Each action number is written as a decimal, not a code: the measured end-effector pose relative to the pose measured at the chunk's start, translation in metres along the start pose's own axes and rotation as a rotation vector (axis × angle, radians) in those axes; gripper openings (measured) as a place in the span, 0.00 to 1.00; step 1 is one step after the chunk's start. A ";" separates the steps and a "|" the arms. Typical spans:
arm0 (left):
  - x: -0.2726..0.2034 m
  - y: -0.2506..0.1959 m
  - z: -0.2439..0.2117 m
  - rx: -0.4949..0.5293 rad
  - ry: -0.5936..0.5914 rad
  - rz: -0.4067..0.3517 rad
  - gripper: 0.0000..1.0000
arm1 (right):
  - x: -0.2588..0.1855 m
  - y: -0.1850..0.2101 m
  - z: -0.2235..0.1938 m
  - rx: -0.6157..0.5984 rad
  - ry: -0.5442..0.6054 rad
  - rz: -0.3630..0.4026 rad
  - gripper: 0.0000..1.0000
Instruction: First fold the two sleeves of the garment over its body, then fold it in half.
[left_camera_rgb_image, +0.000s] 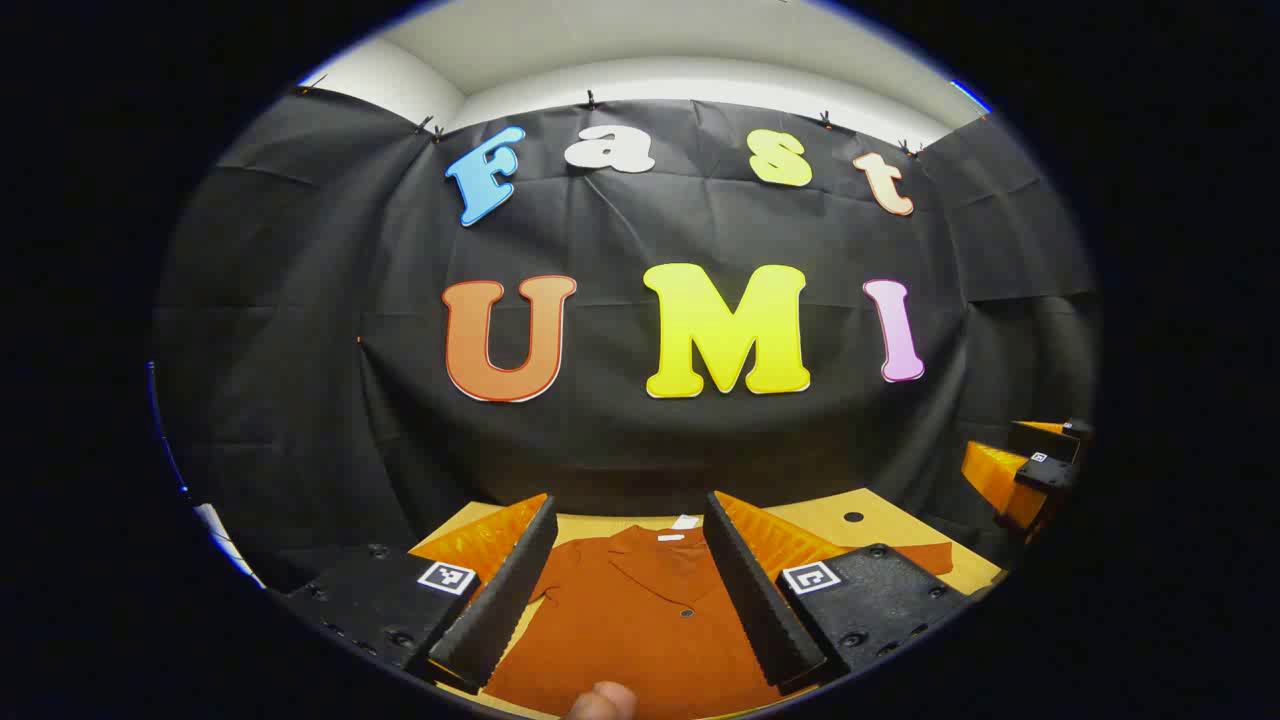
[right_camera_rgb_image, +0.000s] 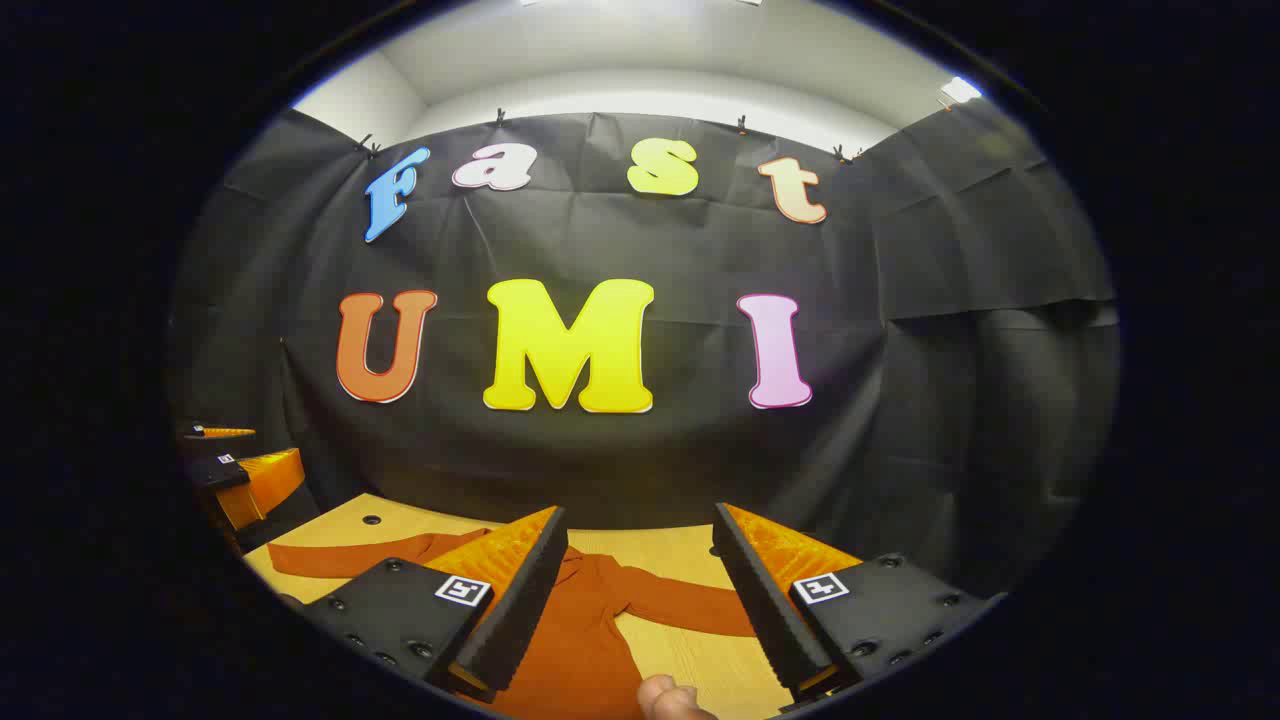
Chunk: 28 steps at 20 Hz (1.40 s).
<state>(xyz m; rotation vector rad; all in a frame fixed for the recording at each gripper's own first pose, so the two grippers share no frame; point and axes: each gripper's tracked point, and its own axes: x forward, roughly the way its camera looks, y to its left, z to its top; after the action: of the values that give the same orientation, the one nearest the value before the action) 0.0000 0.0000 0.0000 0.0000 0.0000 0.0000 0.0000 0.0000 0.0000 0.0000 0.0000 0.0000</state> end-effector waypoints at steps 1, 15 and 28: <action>0.001 0.000 -0.001 -0.004 0.001 0.001 0.95 | 0.003 0.001 -0.002 0.001 0.007 0.005 0.93; 0.014 0.002 -0.015 -0.028 0.050 0.044 0.95 | 0.020 0.009 -0.016 -0.014 0.033 0.069 0.93; 0.018 -0.002 -0.016 -0.001 0.057 0.051 0.95 | 0.027 -0.016 -0.036 -0.004 0.086 0.032 0.93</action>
<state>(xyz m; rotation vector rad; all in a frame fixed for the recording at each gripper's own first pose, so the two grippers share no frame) 0.0180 -0.0023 -0.0163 -0.0006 0.0571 0.0508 0.0272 -0.0161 -0.0361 -0.0041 0.0862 0.0322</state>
